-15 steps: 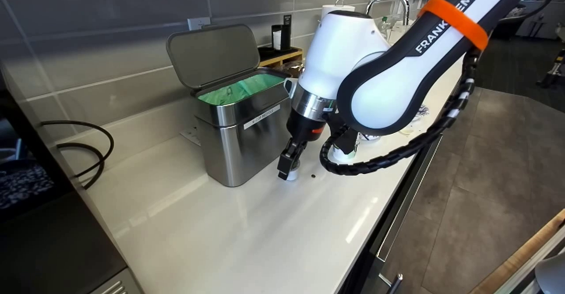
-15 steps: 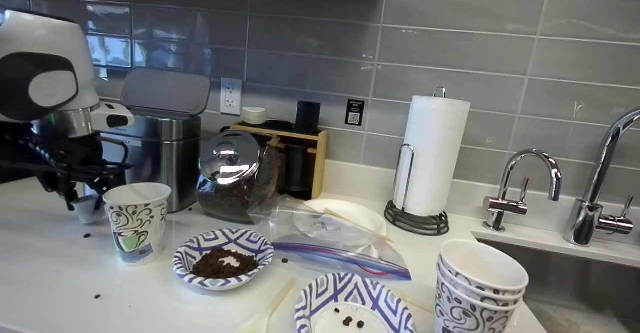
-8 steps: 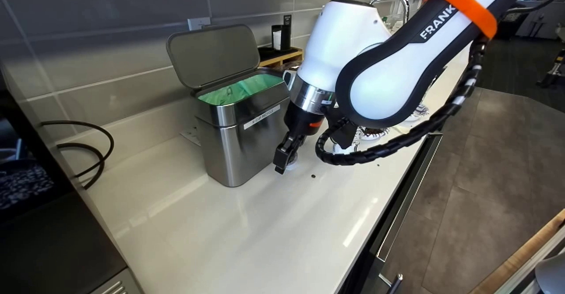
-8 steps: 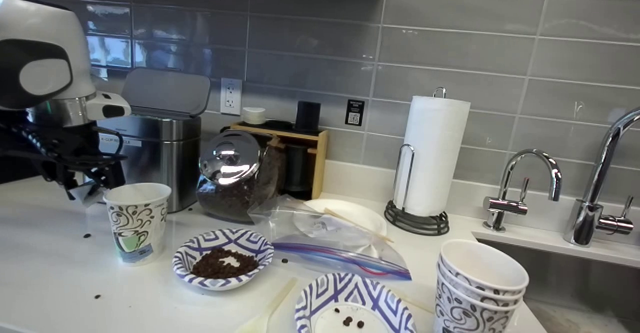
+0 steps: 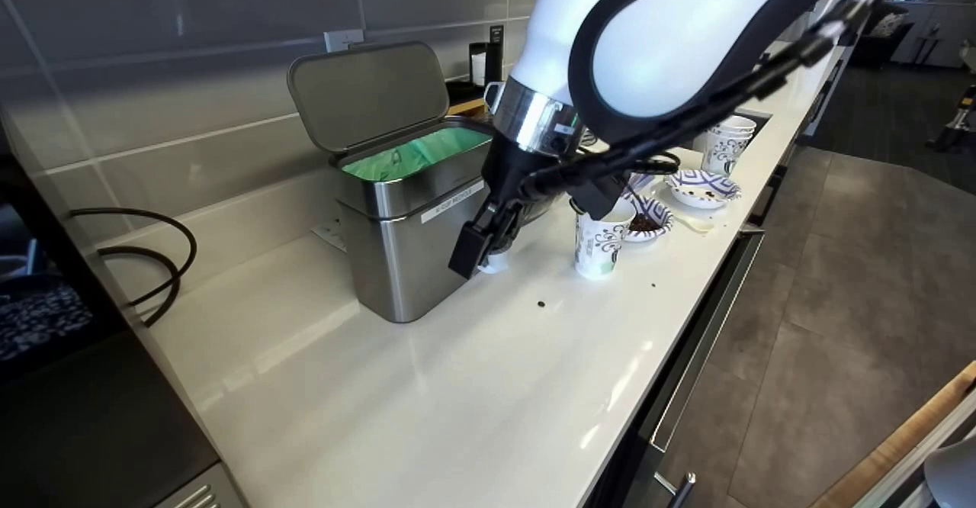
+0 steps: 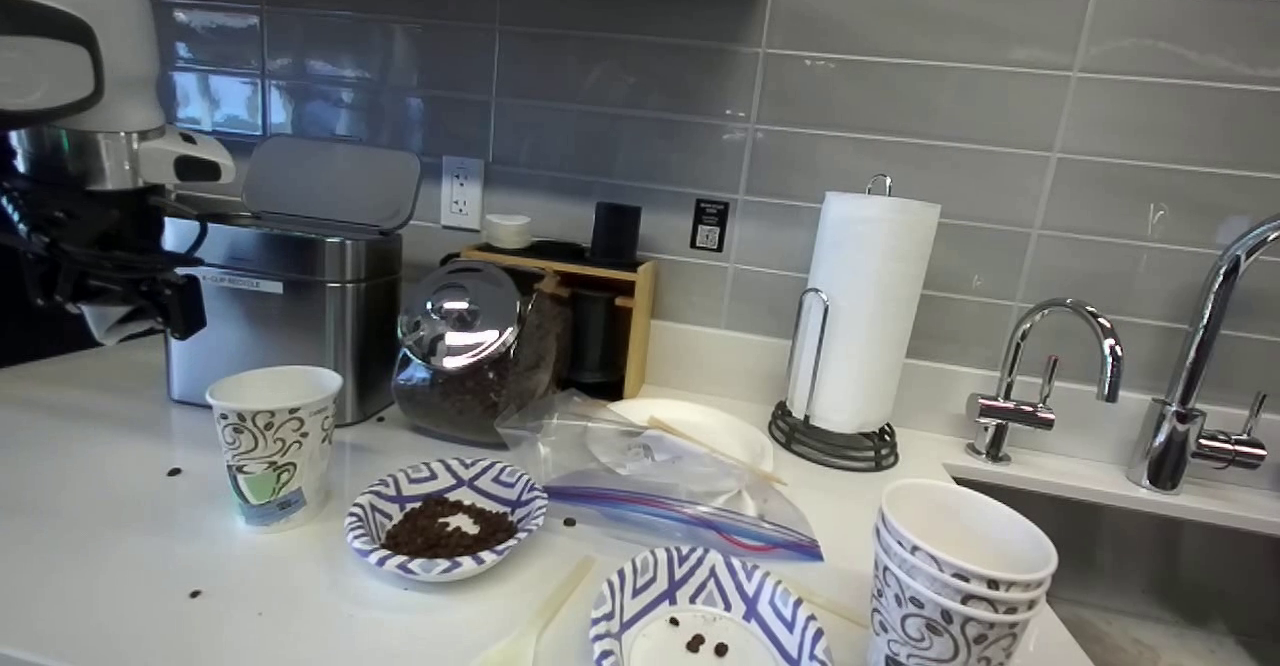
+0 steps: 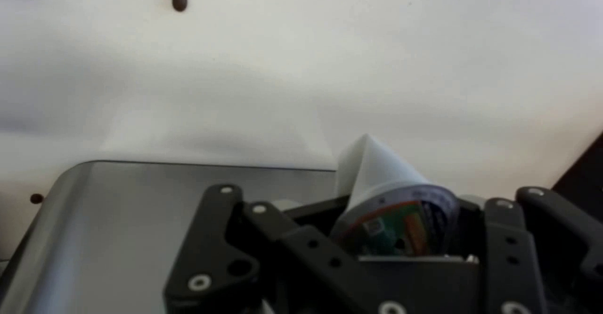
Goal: Open the lid of the bin, then put the coffee pod in the bin and close the lid of the bin
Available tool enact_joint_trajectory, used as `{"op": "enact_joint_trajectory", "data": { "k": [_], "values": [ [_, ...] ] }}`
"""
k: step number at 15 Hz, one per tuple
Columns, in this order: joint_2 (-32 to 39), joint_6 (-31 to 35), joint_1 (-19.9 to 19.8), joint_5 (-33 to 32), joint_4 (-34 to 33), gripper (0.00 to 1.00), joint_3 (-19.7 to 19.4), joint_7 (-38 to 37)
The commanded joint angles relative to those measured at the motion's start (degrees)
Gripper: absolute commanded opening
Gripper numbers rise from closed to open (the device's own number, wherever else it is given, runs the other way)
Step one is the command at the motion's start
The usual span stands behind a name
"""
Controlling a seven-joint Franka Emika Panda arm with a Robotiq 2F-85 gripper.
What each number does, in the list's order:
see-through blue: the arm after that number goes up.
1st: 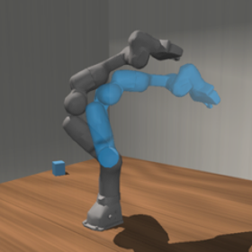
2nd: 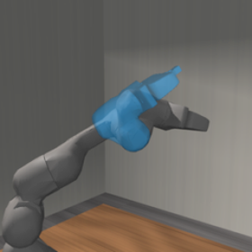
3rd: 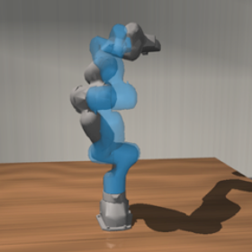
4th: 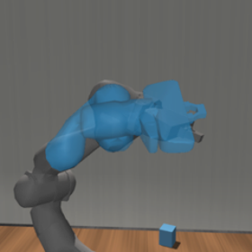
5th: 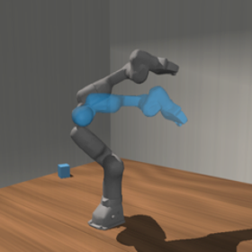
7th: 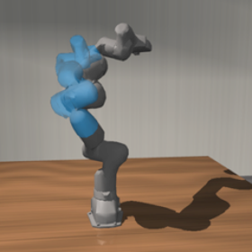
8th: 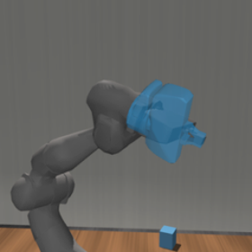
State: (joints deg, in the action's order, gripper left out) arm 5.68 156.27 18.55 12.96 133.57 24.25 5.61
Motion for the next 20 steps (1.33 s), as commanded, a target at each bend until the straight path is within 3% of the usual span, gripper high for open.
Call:
{"op": "enact_joint_trajectory", "data": {
  "k": [1, 9, 20],
  "values": [
    [-5.4, -5.4, -0.3, 5.2, 0.2, 0.02, -0.2, 3.2],
    [-13.5, -10.7, 1.1, 4.7, -1.1, 0.0, -3.9, 3.0],
    [-11.1, -2.4, -0.7, -8.6, -6.1, 0.0, -6.0, 0.9]
  ]
}}
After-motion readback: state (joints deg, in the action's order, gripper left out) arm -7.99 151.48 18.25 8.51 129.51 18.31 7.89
